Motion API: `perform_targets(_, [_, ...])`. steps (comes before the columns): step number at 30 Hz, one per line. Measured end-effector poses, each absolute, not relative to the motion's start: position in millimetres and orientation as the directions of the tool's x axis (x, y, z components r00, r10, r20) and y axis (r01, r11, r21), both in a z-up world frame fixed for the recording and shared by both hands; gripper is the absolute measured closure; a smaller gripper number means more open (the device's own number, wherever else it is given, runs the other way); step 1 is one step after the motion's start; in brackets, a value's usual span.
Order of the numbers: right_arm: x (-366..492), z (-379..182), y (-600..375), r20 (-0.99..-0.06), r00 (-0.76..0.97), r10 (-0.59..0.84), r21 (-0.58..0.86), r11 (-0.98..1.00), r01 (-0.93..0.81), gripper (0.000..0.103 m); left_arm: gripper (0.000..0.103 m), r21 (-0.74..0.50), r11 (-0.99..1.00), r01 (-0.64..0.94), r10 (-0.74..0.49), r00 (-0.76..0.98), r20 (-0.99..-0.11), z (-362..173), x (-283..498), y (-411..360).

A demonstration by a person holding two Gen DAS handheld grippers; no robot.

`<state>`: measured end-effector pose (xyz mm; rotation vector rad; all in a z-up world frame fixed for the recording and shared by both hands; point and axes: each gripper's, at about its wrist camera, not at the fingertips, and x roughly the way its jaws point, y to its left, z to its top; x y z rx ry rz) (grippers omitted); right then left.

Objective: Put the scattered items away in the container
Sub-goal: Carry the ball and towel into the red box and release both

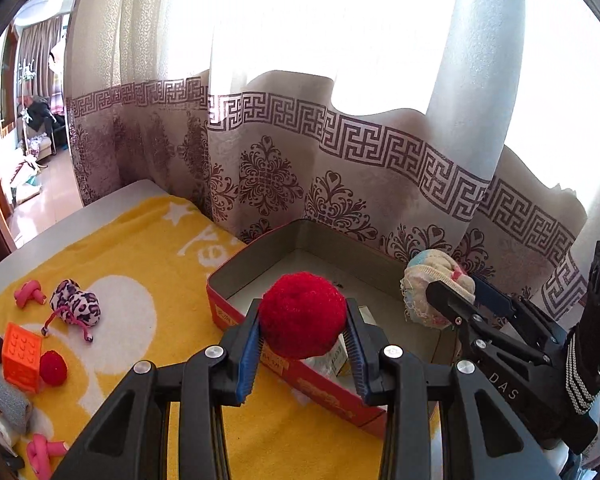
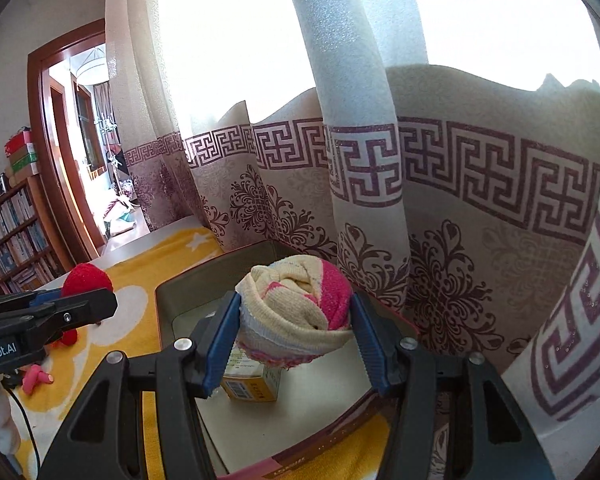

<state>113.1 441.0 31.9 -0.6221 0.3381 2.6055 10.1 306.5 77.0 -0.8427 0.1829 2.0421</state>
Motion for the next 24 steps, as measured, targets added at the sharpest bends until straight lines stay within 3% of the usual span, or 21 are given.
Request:
perform_targets(2, [114, 32, 442, -0.473, -0.797, 0.374, 0.126, -0.867, -0.482, 0.043, 0.063, -0.212, -0.572, -0.792, 0.705, -0.343, -0.621, 79, 3, 320])
perform_targets(4, [116, 32, 443, -0.476, -0.791, 0.385, 0.125, -0.86, -0.494, 0.041, 0.052, -0.262, -0.538, -0.802, 0.731, -0.288, -0.619, 77, -6, 334])
perform_targets(5, [115, 31, 444, -0.474, -0.787, 0.394, 0.128, -0.854, -0.505, 0.039, 0.02, -0.279, -0.523, -0.806, 0.741, -0.267, -0.616, 75, -9, 340])
perform_targets(6, [116, 31, 444, -0.468, -0.782, 0.412, 0.124, -0.846, -0.519, 0.035, 0.0, -0.278, -0.518, -0.809, 0.745, -0.267, -0.611, 72, -10, 345])
perform_targets(9, [120, 33, 440, -0.441, -0.781, 0.441, 0.098, -0.842, -0.531, 0.025, 0.0, -0.226, -0.532, -0.816, 0.731, -0.307, -0.61, 62, -8, 346])
perform_targets(14, [119, 32, 438, -0.44, -0.785, 0.436, 0.107, -0.843, -0.528, 0.024, 0.0, -0.295, -0.564, -0.771, 0.725, -0.291, -0.624, 48, -17, 324])
perform_targets(24, [114, 29, 434, -0.454, -0.785, 0.423, 0.116, -0.845, -0.522, 0.024, 0.0, -0.271, -0.699, -0.662, 0.652, -0.433, -0.622, 51, -31, 266])
